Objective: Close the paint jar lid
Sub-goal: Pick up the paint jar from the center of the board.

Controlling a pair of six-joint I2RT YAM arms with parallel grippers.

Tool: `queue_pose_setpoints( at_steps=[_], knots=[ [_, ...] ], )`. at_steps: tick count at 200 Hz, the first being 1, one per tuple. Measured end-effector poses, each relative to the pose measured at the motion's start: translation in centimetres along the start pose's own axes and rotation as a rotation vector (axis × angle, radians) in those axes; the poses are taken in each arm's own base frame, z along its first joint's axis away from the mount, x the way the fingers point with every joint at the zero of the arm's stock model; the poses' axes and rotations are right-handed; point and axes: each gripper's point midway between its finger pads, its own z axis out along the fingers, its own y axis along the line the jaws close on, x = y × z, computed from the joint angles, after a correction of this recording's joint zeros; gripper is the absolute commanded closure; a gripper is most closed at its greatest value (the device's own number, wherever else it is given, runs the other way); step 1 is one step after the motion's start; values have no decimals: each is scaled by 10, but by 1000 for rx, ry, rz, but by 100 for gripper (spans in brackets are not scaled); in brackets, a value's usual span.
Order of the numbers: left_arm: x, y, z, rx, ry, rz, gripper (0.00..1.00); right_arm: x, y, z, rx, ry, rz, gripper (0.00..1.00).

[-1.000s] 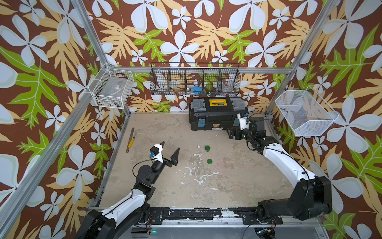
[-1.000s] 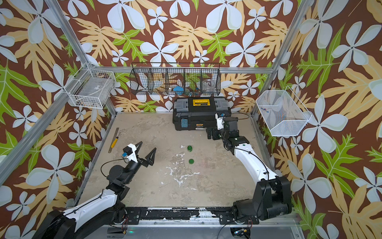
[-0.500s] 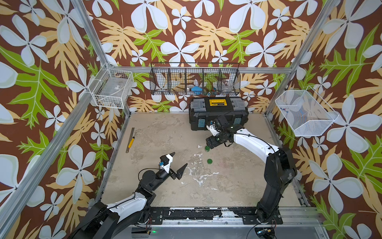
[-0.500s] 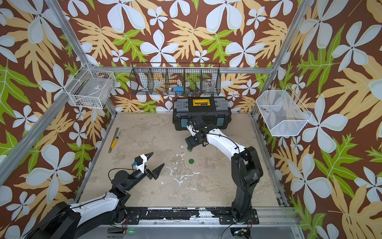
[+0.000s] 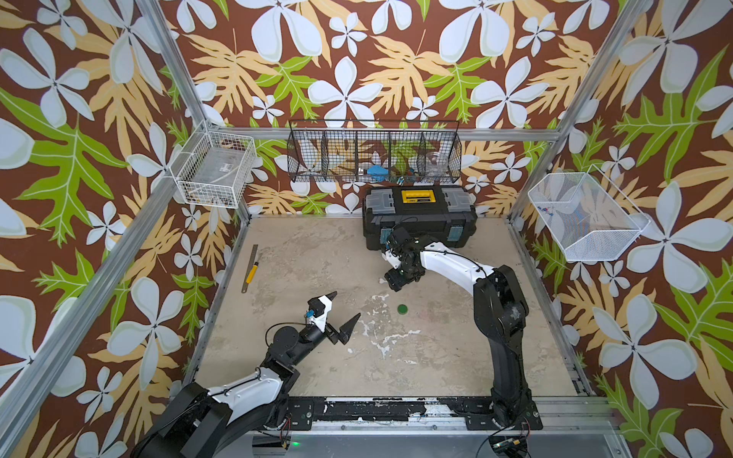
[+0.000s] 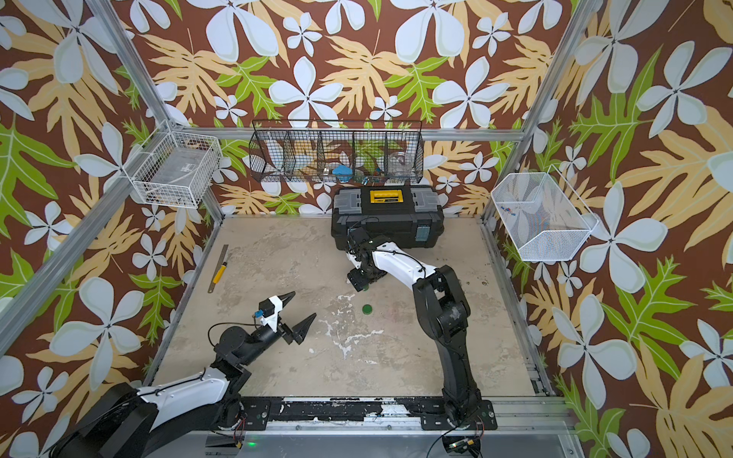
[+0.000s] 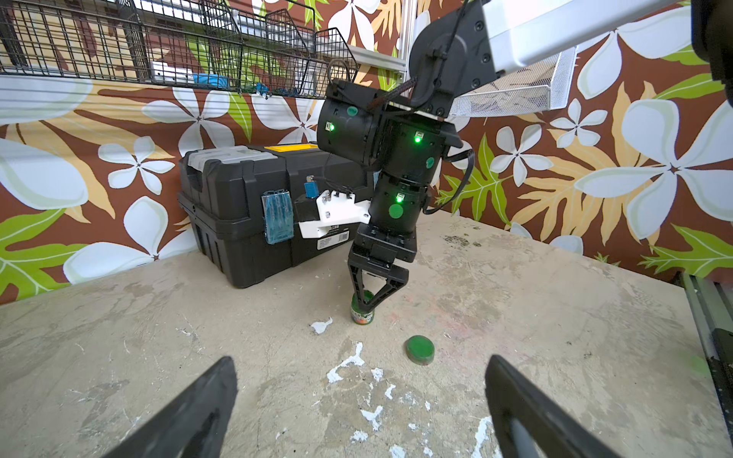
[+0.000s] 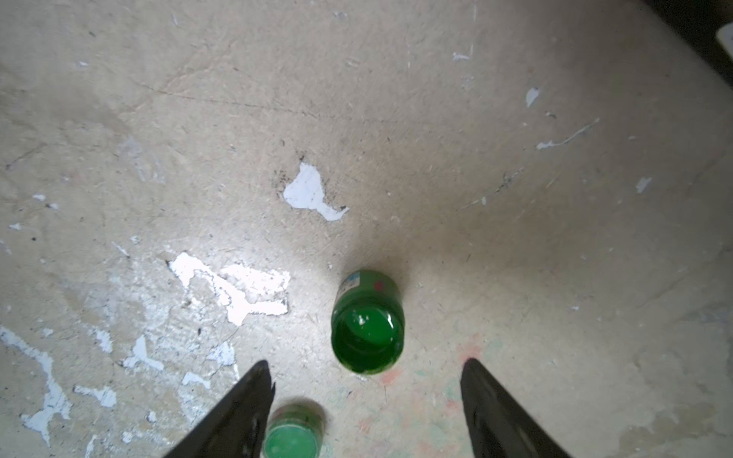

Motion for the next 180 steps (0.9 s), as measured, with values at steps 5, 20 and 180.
queue_pose_setpoints(
  at_steps=[5, 20, 180],
  knots=[
    [0, 0, 0, 0, 1, 0, 2, 0, 1, 2, -1, 5, -1, 30],
    [2, 0, 0, 0, 7, -2, 2, 0, 1, 5, -2, 16, -1, 34],
    [-1, 1, 3, -1, 4, -5, 3, 6, 1, 30, -2, 92, -2, 56]
  ],
)
